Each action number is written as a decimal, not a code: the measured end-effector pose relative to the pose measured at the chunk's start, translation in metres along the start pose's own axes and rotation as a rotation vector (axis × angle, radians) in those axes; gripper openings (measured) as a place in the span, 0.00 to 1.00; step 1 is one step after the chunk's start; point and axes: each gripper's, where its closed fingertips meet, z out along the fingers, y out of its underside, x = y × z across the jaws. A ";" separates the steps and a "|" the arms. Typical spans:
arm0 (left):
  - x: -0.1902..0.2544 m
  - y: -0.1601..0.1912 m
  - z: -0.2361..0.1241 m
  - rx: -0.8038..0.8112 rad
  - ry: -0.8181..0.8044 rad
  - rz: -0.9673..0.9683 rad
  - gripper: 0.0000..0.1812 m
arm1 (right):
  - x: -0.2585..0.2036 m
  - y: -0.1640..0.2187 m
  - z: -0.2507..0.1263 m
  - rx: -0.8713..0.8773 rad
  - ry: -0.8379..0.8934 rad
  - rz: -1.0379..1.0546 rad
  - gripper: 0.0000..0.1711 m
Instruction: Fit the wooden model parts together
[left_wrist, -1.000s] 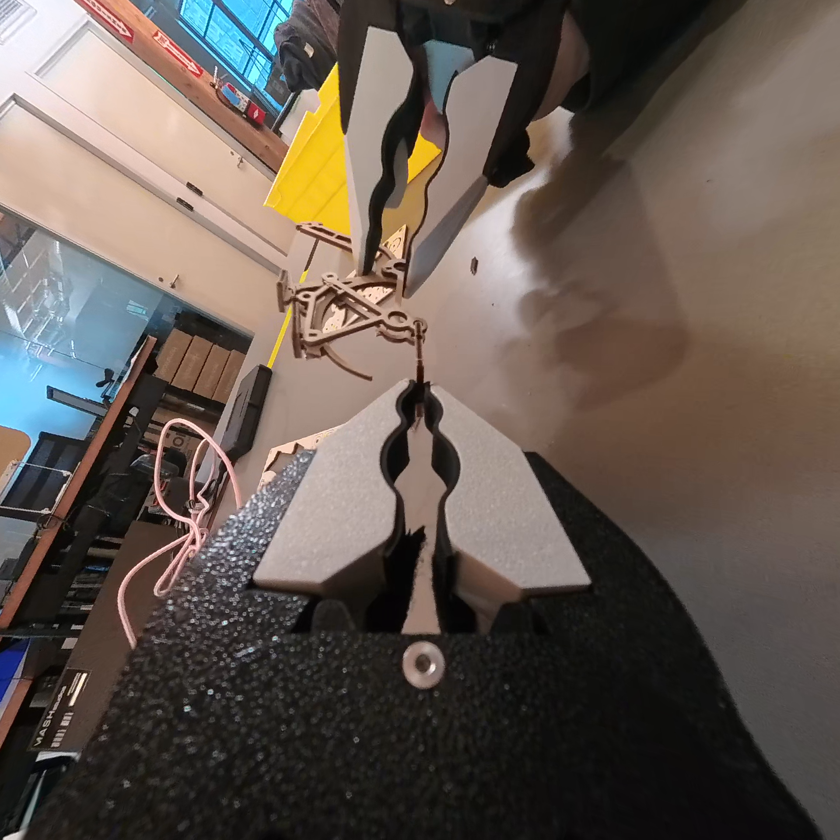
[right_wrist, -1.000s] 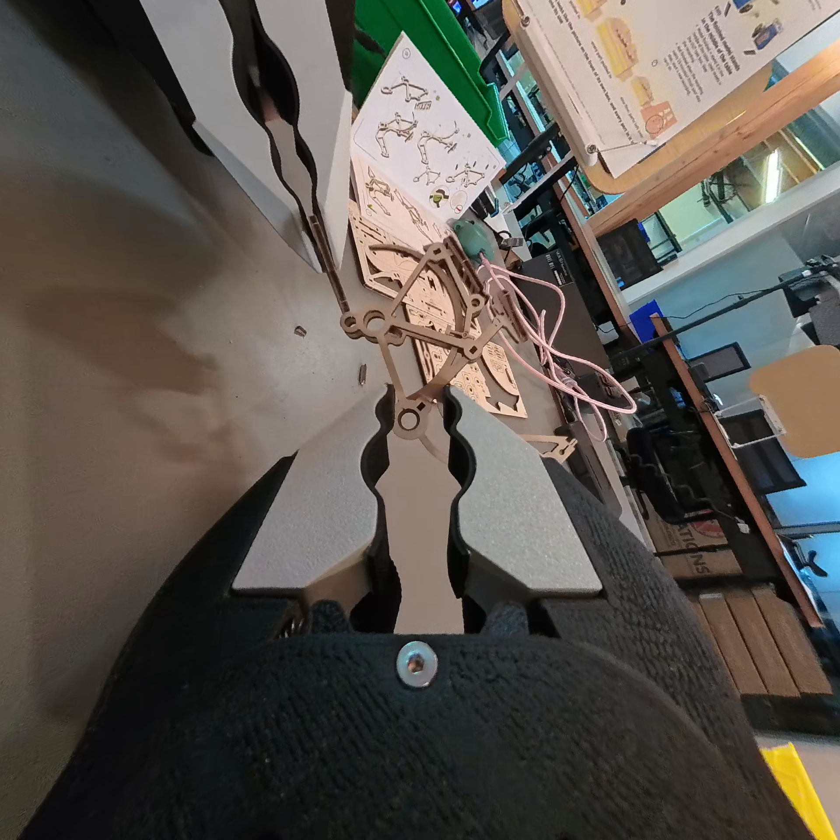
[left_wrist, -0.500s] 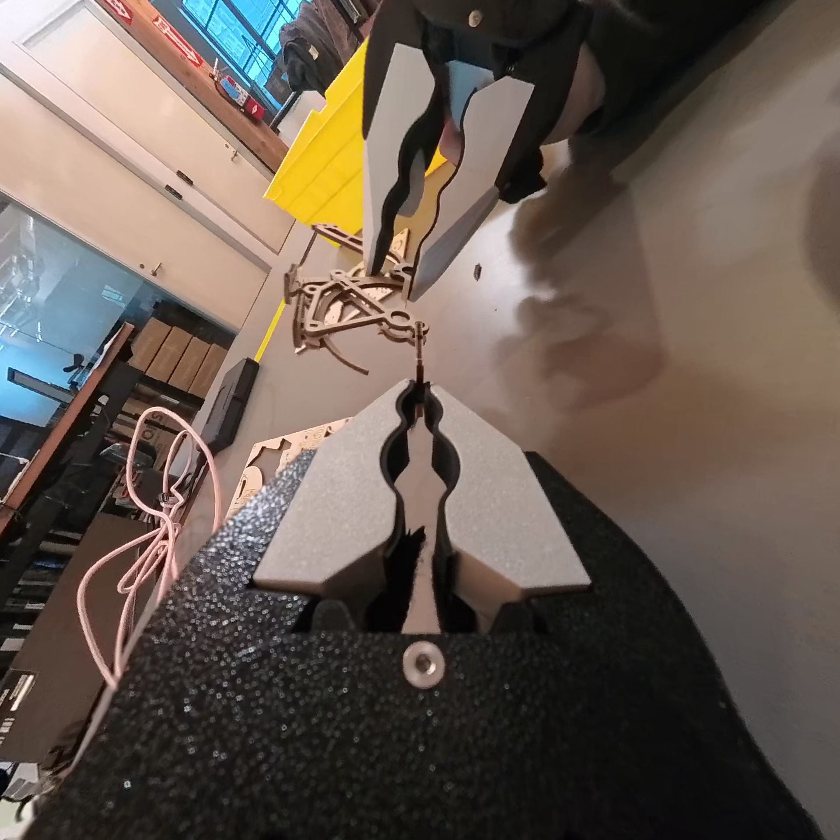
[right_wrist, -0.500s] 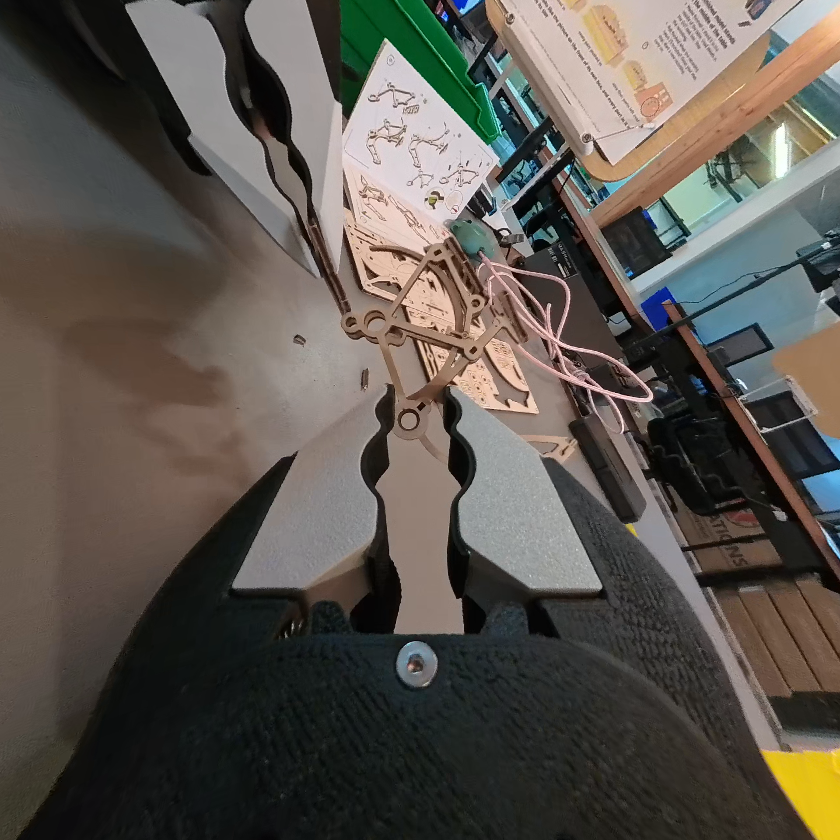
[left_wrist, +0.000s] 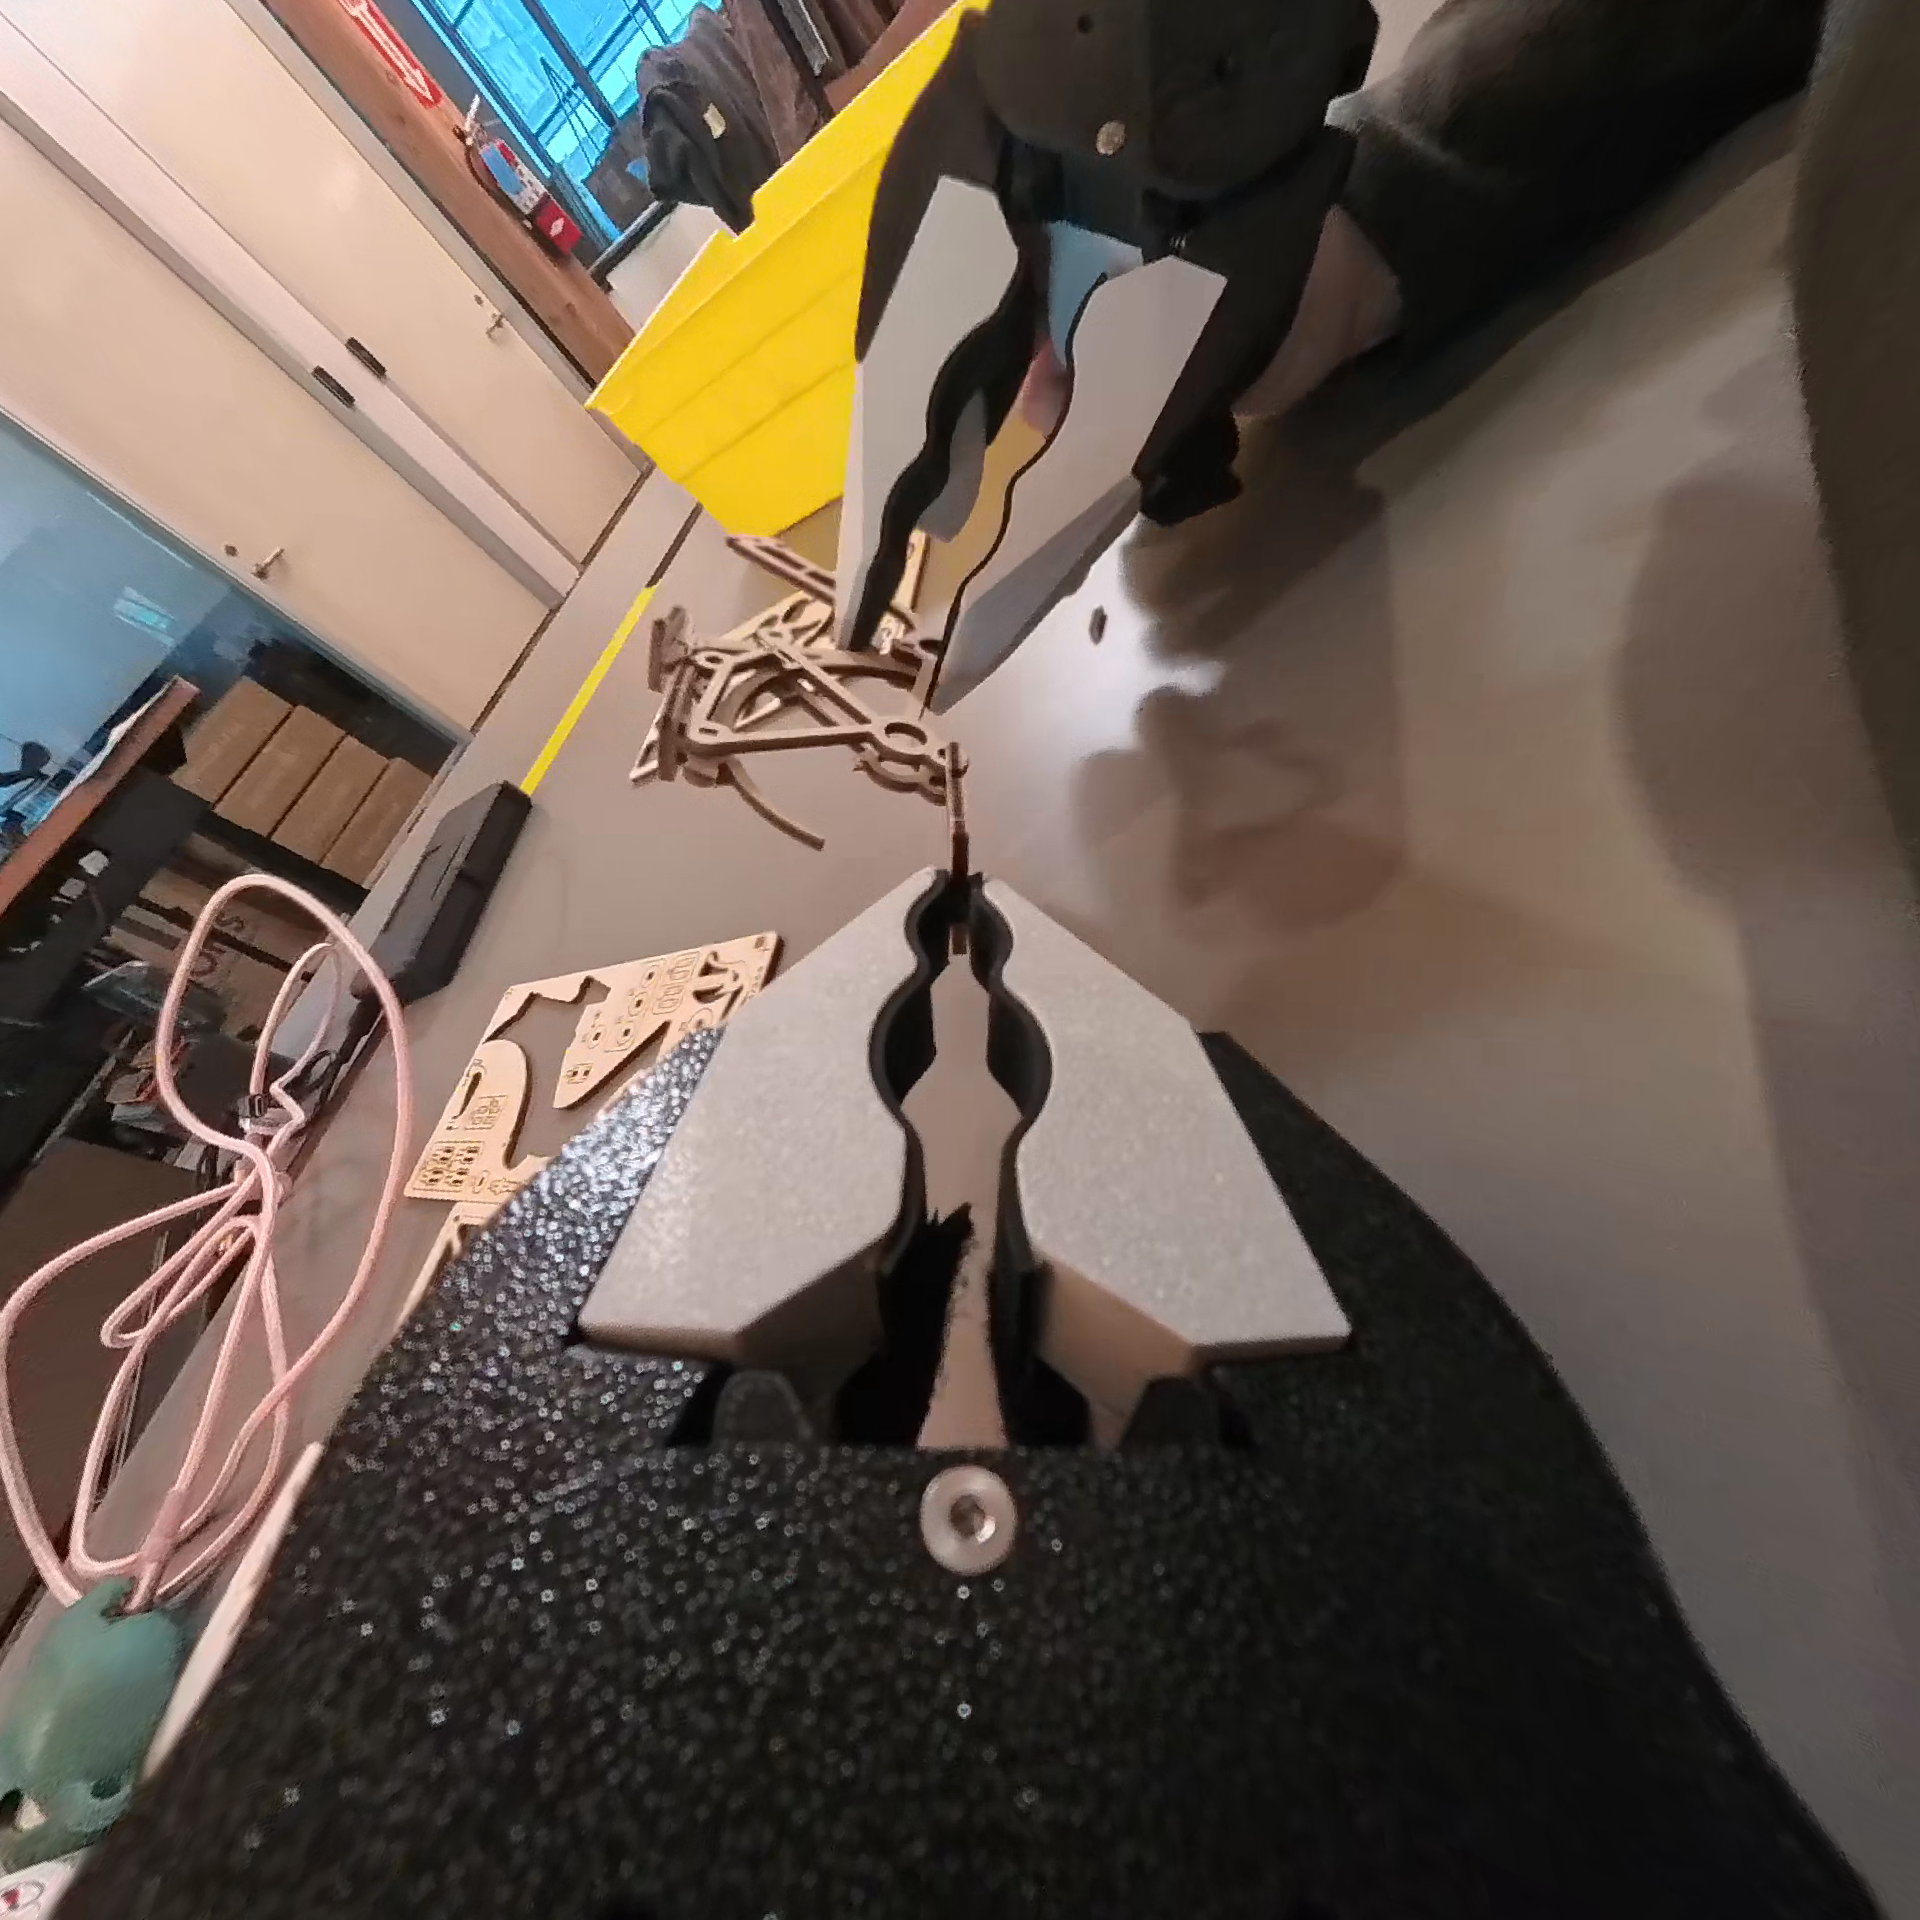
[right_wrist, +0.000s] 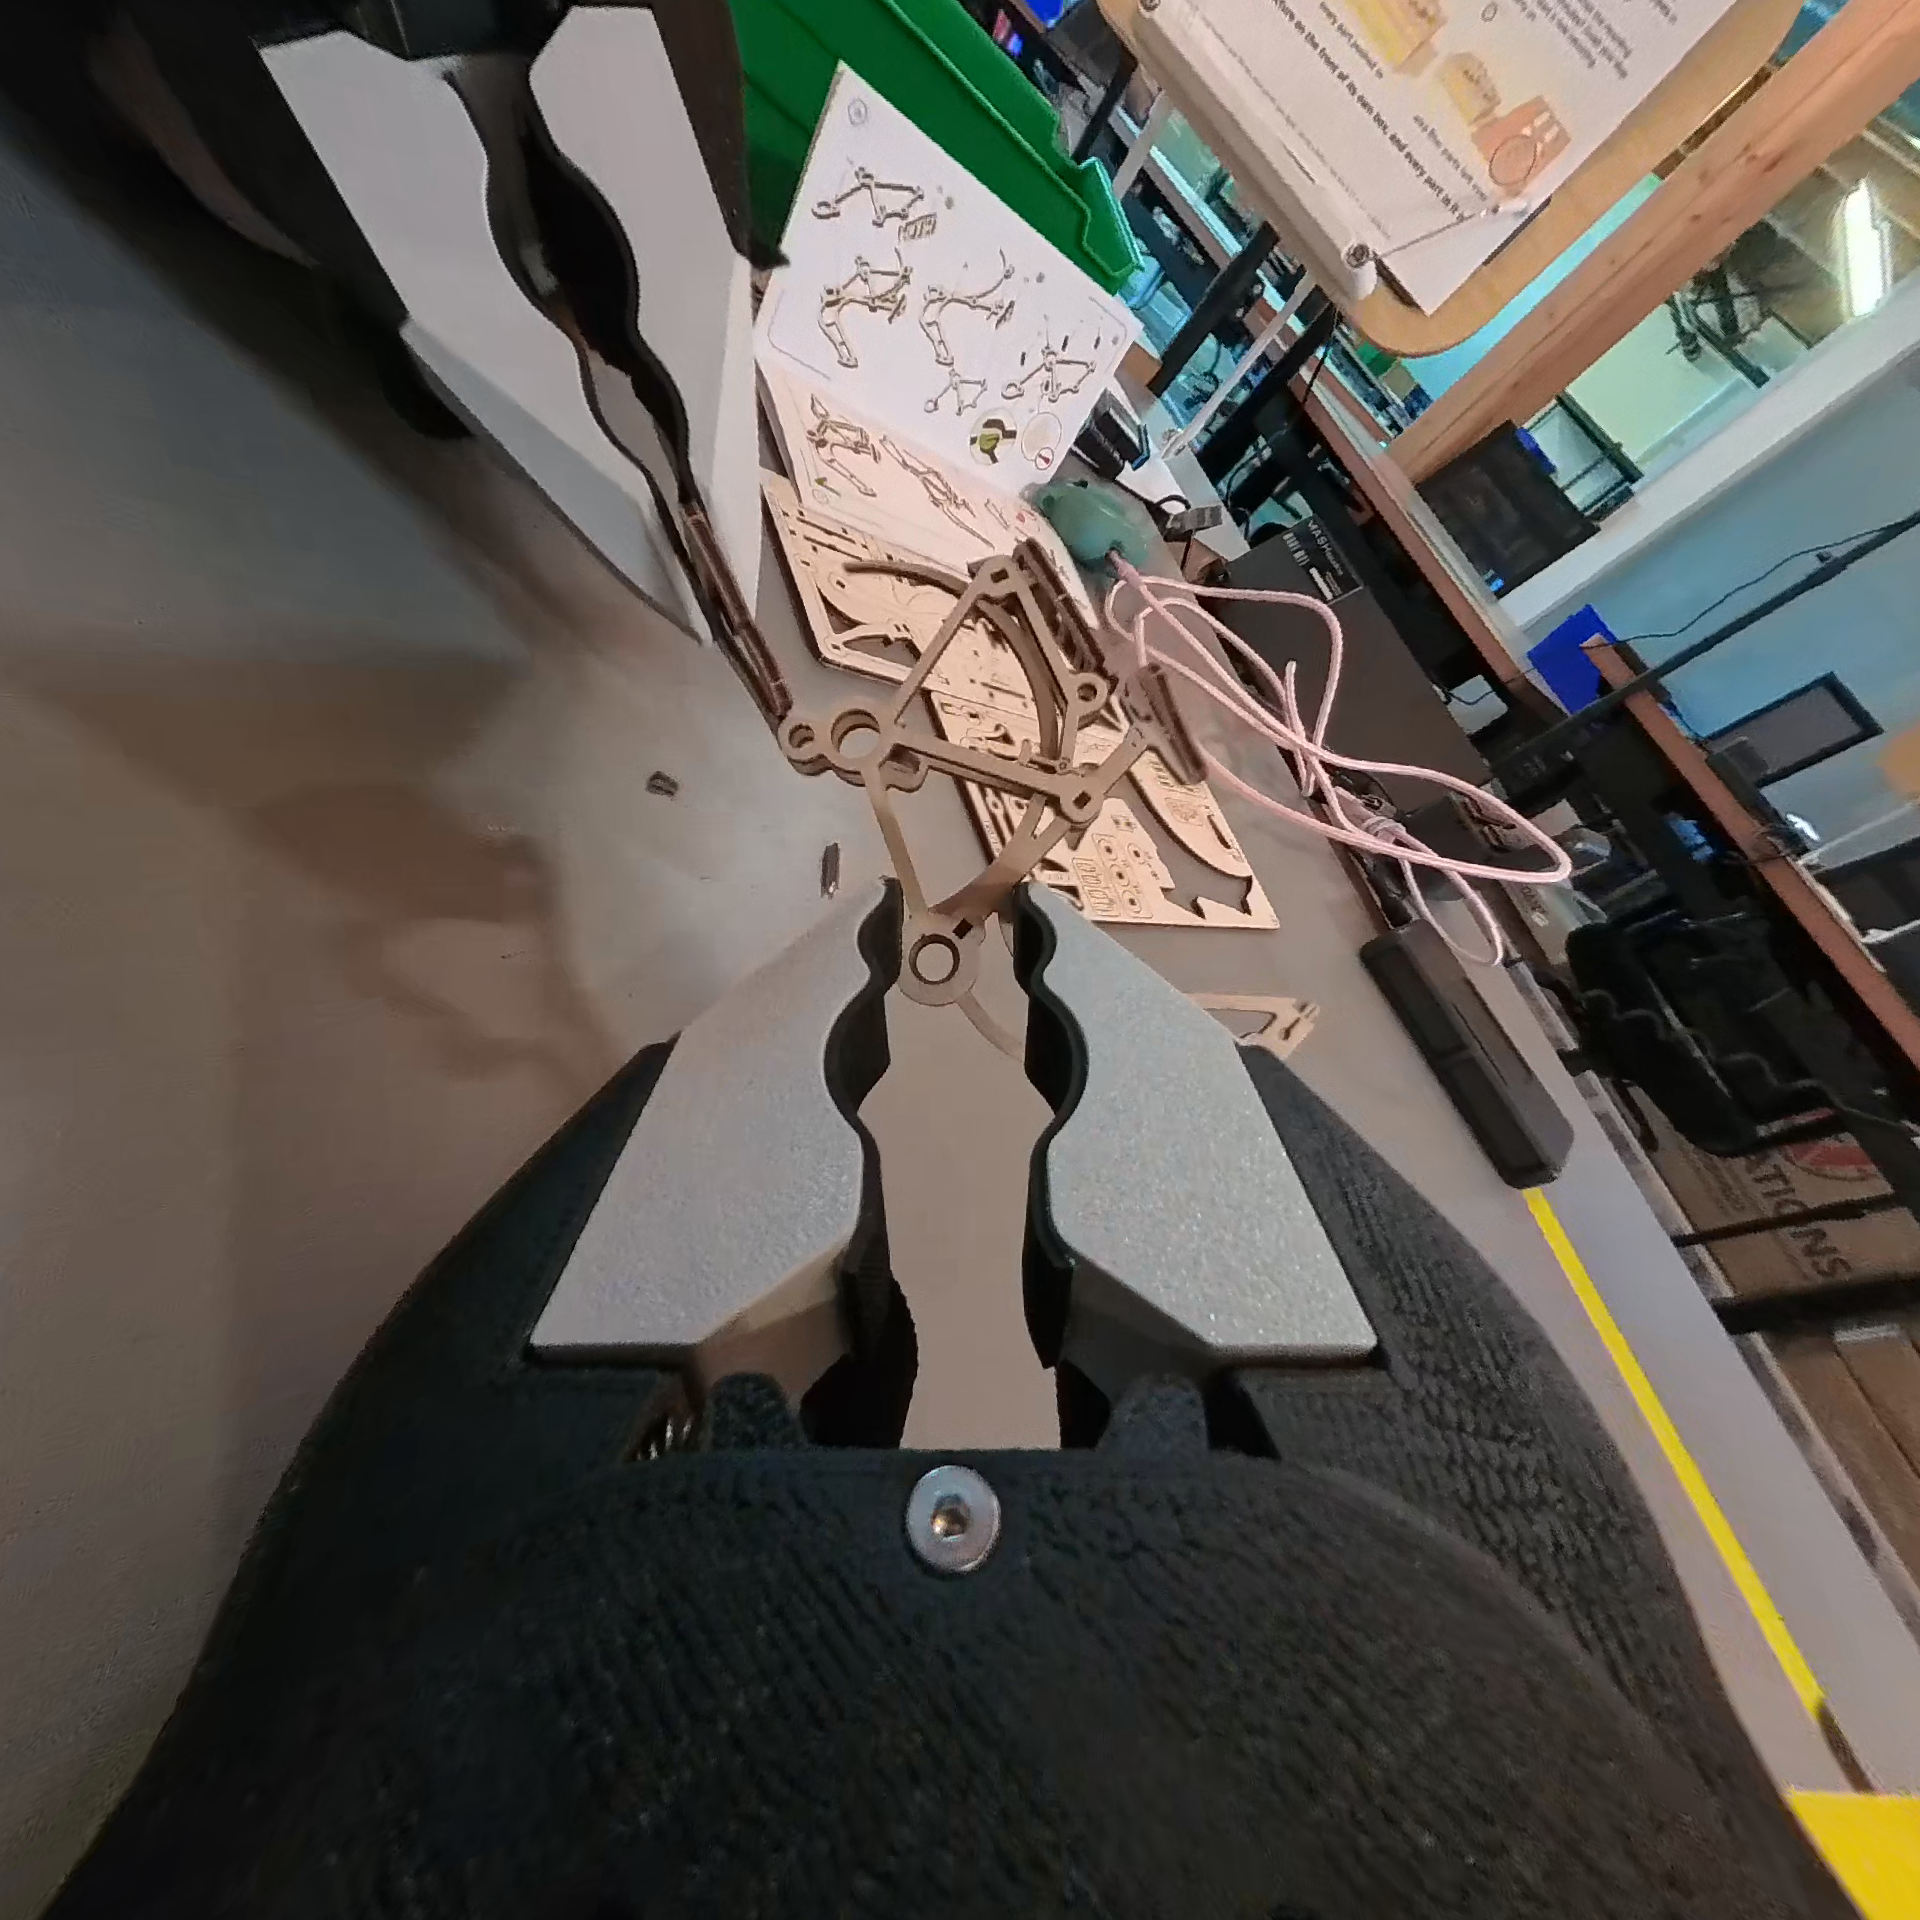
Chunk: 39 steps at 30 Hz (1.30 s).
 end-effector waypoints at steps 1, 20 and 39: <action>0.000 0.000 0.000 0.003 0.002 0.005 0.00 | 0.000 0.000 0.001 0.001 -0.001 0.008 0.11; -0.014 0.001 -0.013 0.114 0.050 0.117 0.00 | 0.016 -0.004 0.017 0.003 0.092 -0.081 0.11; -0.030 0.012 -0.016 0.079 -0.019 0.199 0.00 | 0.015 -0.009 0.028 0.022 0.068 -0.074 0.11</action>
